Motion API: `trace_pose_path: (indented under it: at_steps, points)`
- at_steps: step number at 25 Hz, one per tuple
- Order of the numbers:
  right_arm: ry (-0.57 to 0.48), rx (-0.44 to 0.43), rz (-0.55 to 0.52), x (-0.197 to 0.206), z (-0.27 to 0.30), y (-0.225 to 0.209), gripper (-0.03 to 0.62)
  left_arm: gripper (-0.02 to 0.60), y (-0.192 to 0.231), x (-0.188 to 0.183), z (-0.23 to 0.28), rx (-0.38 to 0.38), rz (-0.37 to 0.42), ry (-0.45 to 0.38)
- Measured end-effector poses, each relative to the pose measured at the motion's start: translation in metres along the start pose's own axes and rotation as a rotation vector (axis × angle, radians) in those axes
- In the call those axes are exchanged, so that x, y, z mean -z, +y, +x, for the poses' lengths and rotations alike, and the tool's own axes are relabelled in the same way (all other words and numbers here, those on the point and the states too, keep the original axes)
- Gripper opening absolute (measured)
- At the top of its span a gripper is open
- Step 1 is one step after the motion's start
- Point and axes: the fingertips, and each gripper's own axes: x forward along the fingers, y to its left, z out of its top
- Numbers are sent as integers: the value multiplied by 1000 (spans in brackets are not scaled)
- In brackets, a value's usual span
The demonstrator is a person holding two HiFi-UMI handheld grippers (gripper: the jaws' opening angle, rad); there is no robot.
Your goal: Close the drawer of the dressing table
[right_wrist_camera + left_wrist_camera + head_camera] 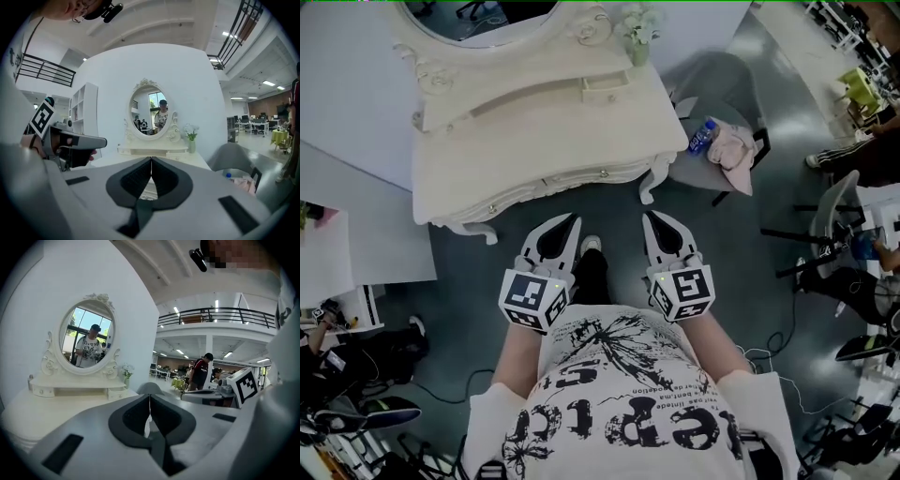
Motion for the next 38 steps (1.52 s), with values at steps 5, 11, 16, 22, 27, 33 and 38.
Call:
trace_pose_path:
  at_steps: [5,11,16,22,27,33,38]
  points:
    - [6,24,-10,-25,71,-32,18,20,54,-31,67,27,3,-5]
    - [-20,74,-4,-63,165,-69,17,20,123,-73,136,69,39,-16]
    - [-11,86,7,-76,225,-88,17,20,174,-91,171,58,38,-17]
    - [29,36,4,-75,274,-110,17,20,205,-86,201,-10,-2,-2]
    - [71,-47,-21,-71,312,-135,17,20,220,-83,226,-95,-40,-19]
    - [180,-135,-29,-40,360,-164,17,20,240,-73,250,-213,-103,-45]
    - [287,-188,-24,8,385,-178,17,20,251,-45,264,-283,-137,-22]
